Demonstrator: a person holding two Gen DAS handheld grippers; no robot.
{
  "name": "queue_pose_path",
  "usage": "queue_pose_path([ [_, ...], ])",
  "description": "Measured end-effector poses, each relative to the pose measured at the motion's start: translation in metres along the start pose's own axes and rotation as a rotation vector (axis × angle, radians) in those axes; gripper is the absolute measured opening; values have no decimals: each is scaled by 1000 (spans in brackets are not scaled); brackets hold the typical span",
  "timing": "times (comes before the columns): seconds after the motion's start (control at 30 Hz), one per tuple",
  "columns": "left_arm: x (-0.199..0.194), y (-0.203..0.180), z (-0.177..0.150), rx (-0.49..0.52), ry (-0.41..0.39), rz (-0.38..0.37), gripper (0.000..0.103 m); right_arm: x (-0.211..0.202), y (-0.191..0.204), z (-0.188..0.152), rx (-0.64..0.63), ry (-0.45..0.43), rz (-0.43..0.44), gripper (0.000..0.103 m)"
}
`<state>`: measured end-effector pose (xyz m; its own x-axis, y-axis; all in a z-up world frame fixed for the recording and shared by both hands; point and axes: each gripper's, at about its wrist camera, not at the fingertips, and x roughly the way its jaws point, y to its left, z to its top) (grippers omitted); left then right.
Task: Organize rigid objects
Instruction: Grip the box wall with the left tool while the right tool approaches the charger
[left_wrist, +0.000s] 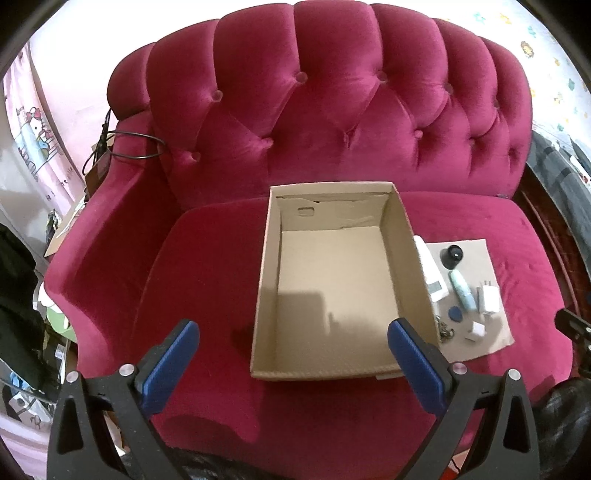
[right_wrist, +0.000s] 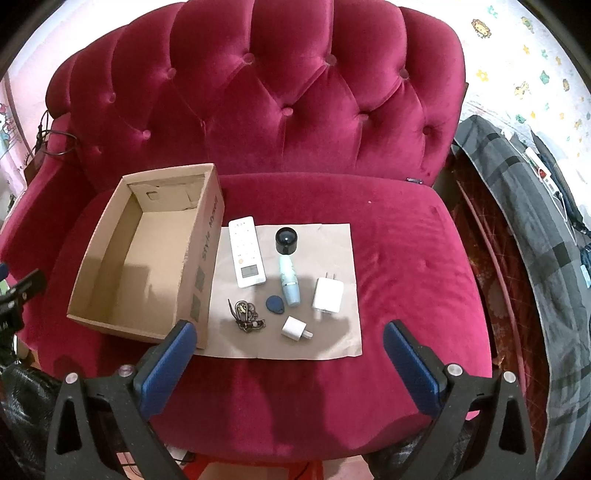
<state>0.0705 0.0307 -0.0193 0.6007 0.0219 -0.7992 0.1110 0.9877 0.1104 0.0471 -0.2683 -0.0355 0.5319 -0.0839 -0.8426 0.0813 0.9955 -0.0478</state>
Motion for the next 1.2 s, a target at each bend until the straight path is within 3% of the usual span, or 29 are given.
queue_pose_path([
  [0.1, 17, 10, 8, -5, 20, -34, 103, 8, 1, 3, -3, 8, -2, 103],
  [0.63, 123, 52, 37, -38, 93, -50, 103, 61, 6, 13, -6, 57, -22, 103],
  [1.0, 177, 61, 37, -42, 139, -73, 103, 86, 14, 15, -26, 95, -38, 103],
  [1.1, 181, 62, 35, -49, 142, -92, 99, 88, 18, 15, -31, 101, -42, 103],
  [1.2, 190, 62, 32, -54, 171, -117, 80, 88, 20, 15, -36, 100, -46, 103],
])
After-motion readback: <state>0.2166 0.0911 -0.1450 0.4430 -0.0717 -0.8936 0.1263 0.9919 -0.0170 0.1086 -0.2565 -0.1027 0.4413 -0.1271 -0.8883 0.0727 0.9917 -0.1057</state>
